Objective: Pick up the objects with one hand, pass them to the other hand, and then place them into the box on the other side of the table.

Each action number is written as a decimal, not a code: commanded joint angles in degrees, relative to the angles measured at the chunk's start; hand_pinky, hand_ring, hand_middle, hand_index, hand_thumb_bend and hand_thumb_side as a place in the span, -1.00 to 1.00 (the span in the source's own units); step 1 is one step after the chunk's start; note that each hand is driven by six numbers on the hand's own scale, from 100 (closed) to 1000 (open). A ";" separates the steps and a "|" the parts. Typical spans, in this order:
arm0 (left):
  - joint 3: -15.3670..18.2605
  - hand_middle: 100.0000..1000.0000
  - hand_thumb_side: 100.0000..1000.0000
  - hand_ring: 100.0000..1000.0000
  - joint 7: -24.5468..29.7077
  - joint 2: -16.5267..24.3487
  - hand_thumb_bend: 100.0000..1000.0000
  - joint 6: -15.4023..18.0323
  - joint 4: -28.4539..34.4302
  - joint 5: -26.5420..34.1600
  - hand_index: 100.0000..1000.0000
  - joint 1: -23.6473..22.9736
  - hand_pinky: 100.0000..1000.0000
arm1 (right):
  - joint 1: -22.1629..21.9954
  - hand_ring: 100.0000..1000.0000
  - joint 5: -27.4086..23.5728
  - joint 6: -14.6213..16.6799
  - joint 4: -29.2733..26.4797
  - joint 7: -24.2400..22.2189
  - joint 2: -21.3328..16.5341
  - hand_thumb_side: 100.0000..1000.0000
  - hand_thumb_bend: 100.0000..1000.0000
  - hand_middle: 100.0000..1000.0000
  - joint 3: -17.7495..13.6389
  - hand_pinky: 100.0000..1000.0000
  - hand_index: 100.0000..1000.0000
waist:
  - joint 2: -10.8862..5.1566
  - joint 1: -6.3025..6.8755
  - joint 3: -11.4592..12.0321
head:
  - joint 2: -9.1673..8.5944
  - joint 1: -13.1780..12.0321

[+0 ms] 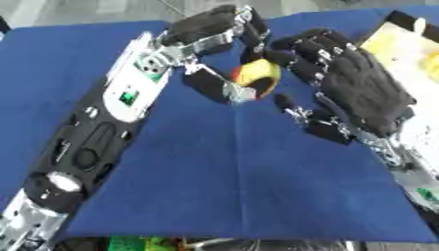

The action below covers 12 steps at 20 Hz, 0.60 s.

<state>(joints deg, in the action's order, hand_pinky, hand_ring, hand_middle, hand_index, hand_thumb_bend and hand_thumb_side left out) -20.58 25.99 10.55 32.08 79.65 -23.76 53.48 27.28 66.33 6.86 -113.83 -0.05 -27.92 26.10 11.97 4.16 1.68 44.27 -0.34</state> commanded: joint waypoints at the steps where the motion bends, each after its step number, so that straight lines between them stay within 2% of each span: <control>1: 0.90 -0.53 -0.65 -0.47 -0.55 -0.01 -1.00 -0.09 0.44 -0.26 -0.39 1.51 0.03 | 0.96 0.53 0.33 0.51 -0.77 -0.13 -0.53 -1.00 -0.63 0.55 0.05 0.60 0.71 | -0.84 -0.22 -0.01 | -0.15 0.17; 12: -0.08 -0.53 -0.66 -0.47 0.80 -0.58 -1.00 0.07 0.54 0.25 -0.40 1.53 0.03 | 1.41 0.51 0.62 0.94 -0.77 0.02 -0.49 -1.00 -0.52 0.54 0.04 0.59 0.68 | -0.77 -0.03 -0.03 | -0.15 0.26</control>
<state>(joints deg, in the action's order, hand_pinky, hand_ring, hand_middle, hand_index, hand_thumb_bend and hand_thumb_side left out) -20.63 26.58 10.09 32.12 79.63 -23.89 53.49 27.76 66.79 7.45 -113.71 -0.13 -27.93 26.18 12.05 4.31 1.67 44.27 -0.18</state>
